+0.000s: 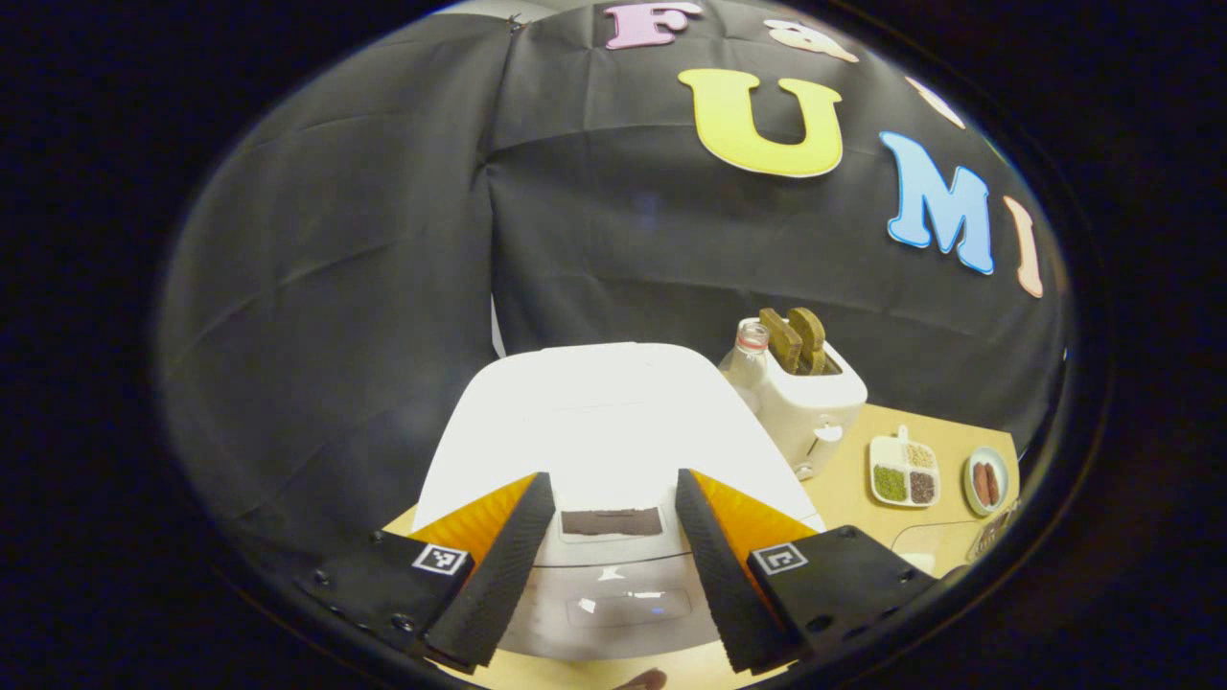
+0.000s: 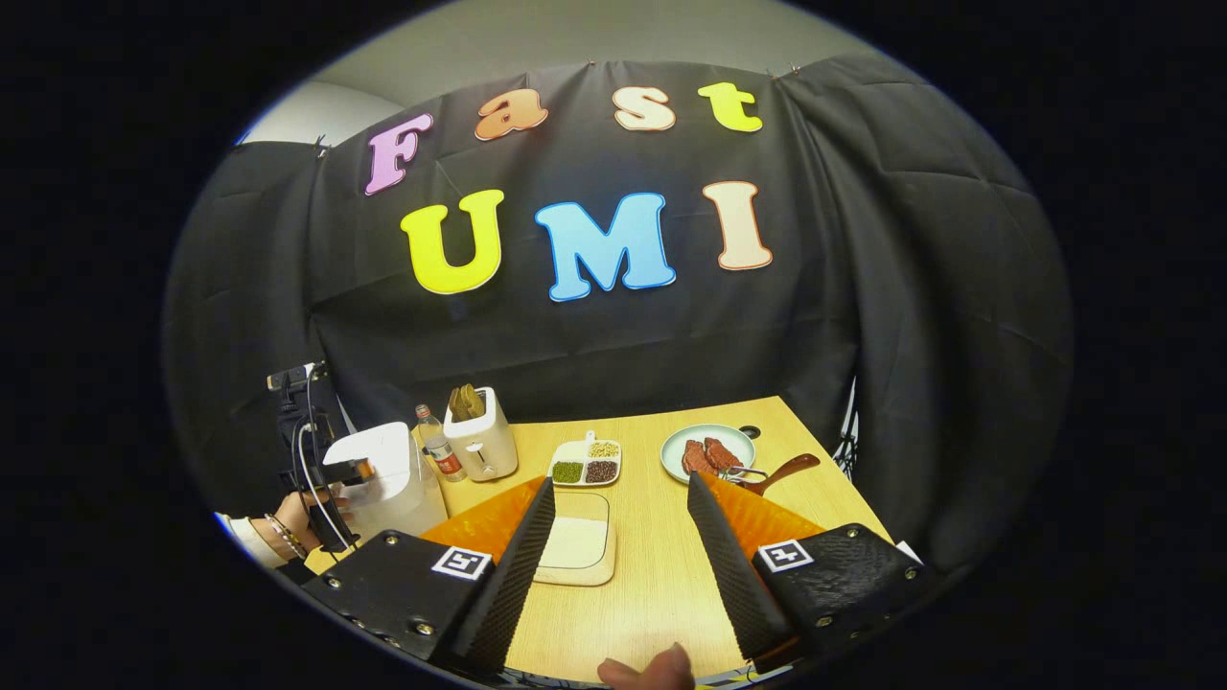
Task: Close the left gripper, press the button to open the rice cooker; take a wooden spoon from the chopstick holder with the right hand, scoop a spoonful of rice and pour it into the rice cooker, then put the wooden spoon back into the chopstick holder.
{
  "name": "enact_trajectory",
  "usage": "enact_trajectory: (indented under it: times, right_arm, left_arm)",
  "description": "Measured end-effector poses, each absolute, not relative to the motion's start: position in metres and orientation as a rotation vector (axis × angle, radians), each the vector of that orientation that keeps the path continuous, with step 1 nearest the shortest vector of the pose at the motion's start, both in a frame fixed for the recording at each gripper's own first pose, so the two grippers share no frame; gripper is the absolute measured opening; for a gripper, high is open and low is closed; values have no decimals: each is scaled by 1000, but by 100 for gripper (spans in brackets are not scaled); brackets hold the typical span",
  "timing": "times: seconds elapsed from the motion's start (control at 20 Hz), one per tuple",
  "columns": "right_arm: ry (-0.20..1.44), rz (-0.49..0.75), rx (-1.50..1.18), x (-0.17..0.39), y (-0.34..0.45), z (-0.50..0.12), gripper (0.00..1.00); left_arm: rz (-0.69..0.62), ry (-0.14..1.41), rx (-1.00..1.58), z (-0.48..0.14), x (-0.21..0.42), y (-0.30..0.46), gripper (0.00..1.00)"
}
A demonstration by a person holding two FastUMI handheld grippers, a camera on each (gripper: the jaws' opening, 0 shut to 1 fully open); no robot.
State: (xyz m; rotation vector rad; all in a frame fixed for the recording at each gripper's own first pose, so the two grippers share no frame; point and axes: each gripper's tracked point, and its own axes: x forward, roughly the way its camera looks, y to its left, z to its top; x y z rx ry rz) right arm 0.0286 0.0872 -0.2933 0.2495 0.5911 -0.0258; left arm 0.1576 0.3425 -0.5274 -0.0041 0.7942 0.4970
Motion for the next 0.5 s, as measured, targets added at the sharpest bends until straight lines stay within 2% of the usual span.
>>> enact_trajectory:
  times: [0.05, 0.35, 0.5]
  right_arm:
    - [589, -22, 252, 29, 88, -292, 86]
    - [573, 13, 270, 22, 87, -286, 86]
    - [538, 32, 268, 25, 72, -278, 86]
  left_arm:
    - [494, 803, -1, -526, 158, 344, 94]
    - [493, 852, -57, -510, 140, 339, 92]
    - [479, 787, -54, -458, 130, 319, 93]
